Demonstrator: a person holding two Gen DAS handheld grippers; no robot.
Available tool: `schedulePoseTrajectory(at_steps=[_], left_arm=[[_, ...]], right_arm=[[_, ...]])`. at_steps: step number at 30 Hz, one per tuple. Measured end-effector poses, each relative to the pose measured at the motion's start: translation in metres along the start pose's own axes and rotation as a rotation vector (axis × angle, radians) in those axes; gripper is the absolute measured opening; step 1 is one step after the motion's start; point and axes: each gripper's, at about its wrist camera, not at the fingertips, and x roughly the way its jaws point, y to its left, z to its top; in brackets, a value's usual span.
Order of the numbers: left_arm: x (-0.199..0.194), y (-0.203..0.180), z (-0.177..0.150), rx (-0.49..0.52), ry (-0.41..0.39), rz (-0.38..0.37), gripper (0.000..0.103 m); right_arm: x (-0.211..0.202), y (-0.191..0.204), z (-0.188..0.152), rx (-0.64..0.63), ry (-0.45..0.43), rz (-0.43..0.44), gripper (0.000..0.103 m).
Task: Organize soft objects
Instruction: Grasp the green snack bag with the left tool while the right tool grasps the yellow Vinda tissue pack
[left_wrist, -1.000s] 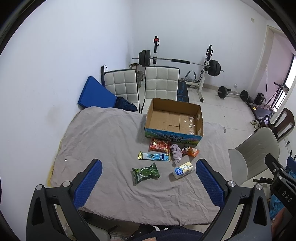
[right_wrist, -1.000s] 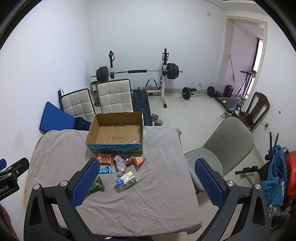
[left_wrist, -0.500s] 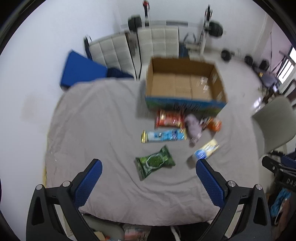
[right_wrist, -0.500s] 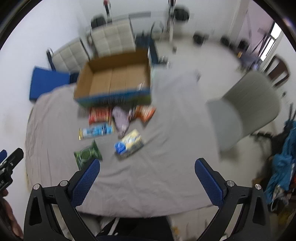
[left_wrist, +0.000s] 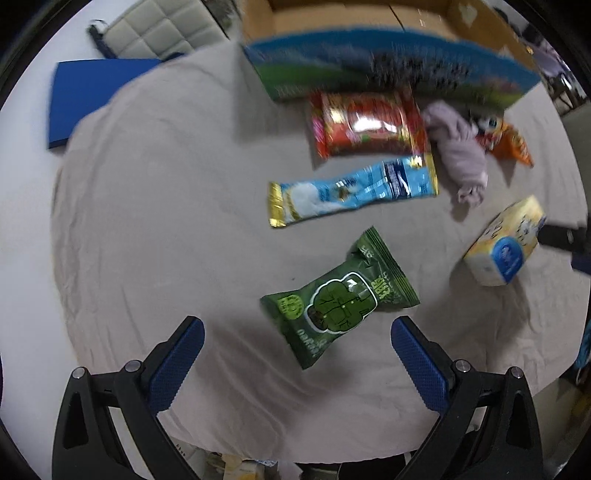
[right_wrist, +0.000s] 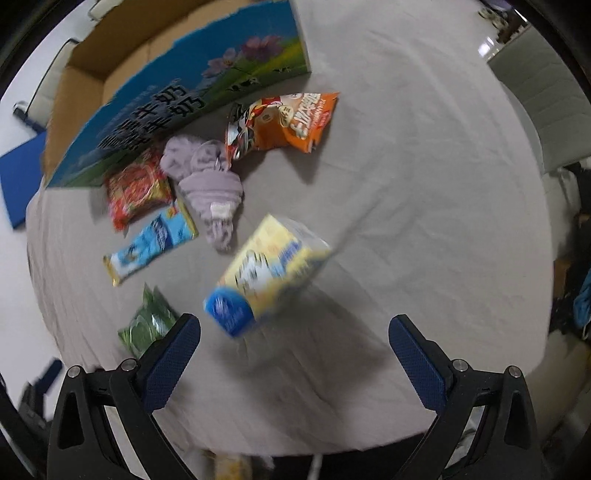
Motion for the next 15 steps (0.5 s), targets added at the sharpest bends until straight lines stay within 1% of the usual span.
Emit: schedulePoseTrajectory(at_steps=[2, 4, 5, 6, 7, 10, 11, 14, 15], left_arm=[[0.015, -0.004, 0.003, 0.035, 0.039, 0.0, 0.103], [0.03, -0.011, 0.004, 0.073, 0.077, -0.019, 0.103], [0.037, -0.014, 0.003, 0.091, 0.091, -0.015, 0.103], [0.042, -0.018, 0.002, 0.12, 0.103, -0.012, 0.103], [0.05, -0.025, 0.001, 0.169, 0.124, -0.007, 0.103], [0.067, -0.035, -0.003, 0.249, 0.163, 0.019, 0.103], [0.071, -0.037, -0.003, 0.261, 0.173, 0.024, 0.103], [0.086, -0.041, 0.001, 0.296, 0.195, 0.04, 0.102], [0.089, -0.042, 0.002, 0.304, 0.196, 0.046, 0.101]], right_arm=[[0.016, 0.009, 0.01, 0.002, 0.015, -0.004, 0.098], [0.029, 0.016, 0.018, -0.008, 0.033, -0.01, 0.093], [0.034, 0.017, 0.021, -0.016, 0.043, -0.018, 0.088], [0.037, 0.017, 0.022, -0.021, 0.049, -0.031, 0.085], [0.039, 0.015, 0.022, -0.023, 0.052, -0.028, 0.085], [0.039, 0.0, 0.016, -0.007, 0.062, -0.028, 0.085], [0.038, -0.005, 0.014, -0.004, 0.065, -0.03, 0.085], [0.038, -0.018, 0.004, -0.008, 0.066, -0.099, 0.085], [0.04, -0.02, 0.001, -0.012, 0.073, -0.123, 0.085]])
